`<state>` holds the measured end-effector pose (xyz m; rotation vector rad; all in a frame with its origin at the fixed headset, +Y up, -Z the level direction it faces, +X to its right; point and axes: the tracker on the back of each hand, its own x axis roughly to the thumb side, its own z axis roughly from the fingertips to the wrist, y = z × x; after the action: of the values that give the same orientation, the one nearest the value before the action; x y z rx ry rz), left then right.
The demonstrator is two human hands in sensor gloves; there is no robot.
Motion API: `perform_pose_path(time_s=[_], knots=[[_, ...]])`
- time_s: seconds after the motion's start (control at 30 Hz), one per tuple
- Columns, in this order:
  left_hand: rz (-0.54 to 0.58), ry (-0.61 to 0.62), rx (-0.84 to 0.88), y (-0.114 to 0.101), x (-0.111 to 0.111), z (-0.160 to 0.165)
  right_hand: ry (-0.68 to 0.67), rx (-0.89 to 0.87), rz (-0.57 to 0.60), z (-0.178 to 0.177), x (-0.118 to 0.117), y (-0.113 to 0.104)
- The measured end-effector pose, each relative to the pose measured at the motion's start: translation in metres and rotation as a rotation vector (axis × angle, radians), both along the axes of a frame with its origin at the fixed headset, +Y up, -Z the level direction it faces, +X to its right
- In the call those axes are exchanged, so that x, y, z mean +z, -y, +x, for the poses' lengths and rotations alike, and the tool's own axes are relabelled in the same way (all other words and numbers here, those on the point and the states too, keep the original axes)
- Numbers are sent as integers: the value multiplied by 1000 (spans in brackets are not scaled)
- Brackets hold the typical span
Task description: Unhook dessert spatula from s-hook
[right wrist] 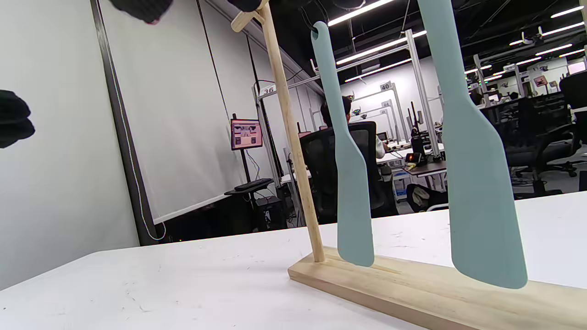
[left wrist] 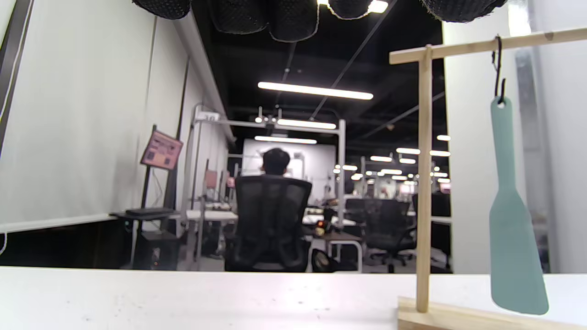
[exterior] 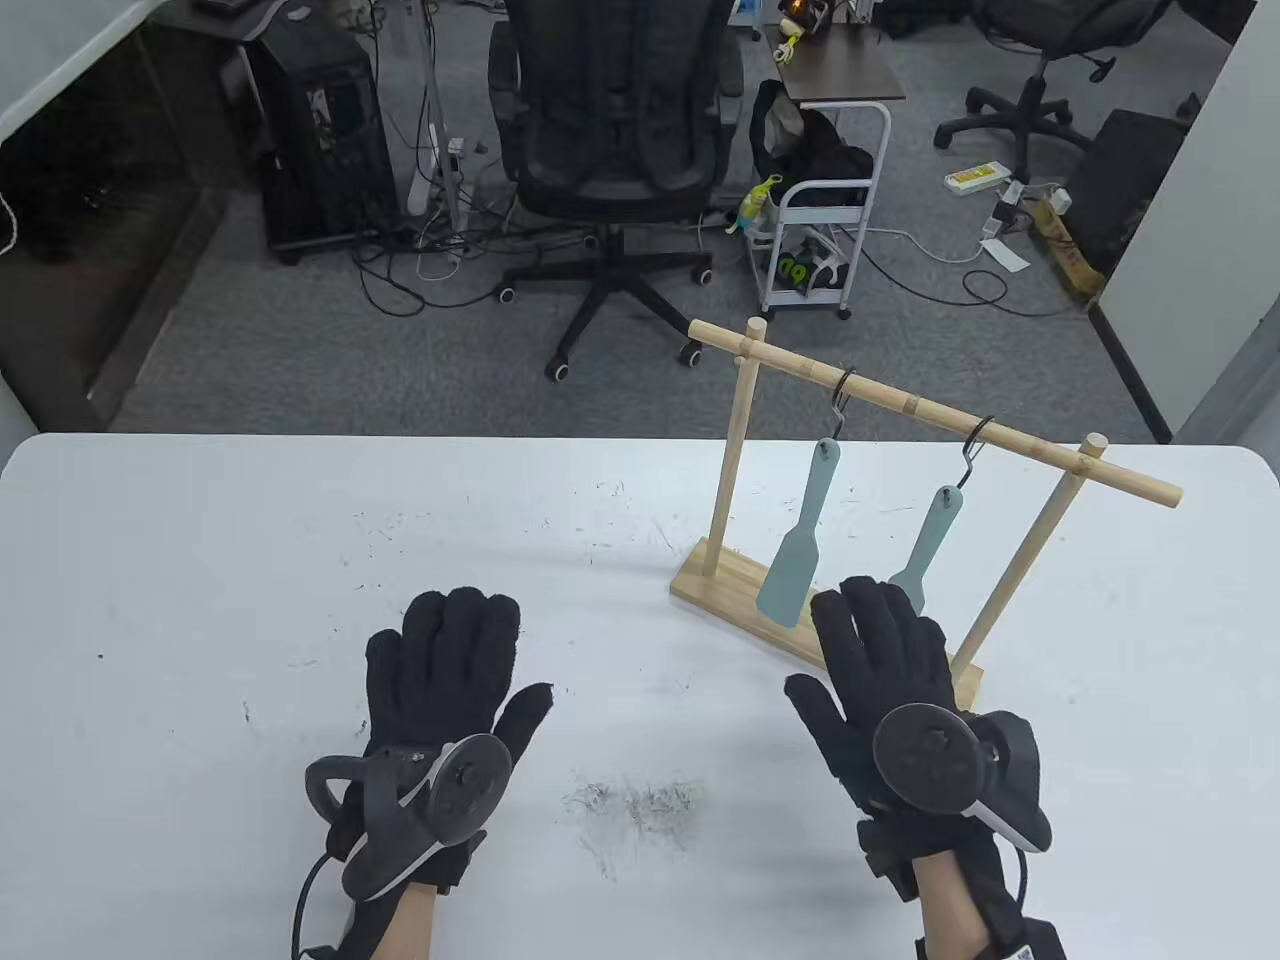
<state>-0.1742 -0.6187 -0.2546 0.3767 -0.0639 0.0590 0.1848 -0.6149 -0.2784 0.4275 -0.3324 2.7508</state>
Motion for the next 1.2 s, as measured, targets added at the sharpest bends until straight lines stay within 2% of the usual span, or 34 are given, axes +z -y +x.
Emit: perform_pose_path(time_s=[0.7,0.93,1.03,1.2], knots=[[8,-17,2,-1,1,-5,18,-48,-20,9,-4,0],[5,-16,14,-2,1,-8,100,-281,-34,45,-15,2],[4,-14,13,-2,1,-8,144,-399,-70,61,-25,8],[11,-15,17,-2,2,-9,137,-647,-146,74,-47,18]])
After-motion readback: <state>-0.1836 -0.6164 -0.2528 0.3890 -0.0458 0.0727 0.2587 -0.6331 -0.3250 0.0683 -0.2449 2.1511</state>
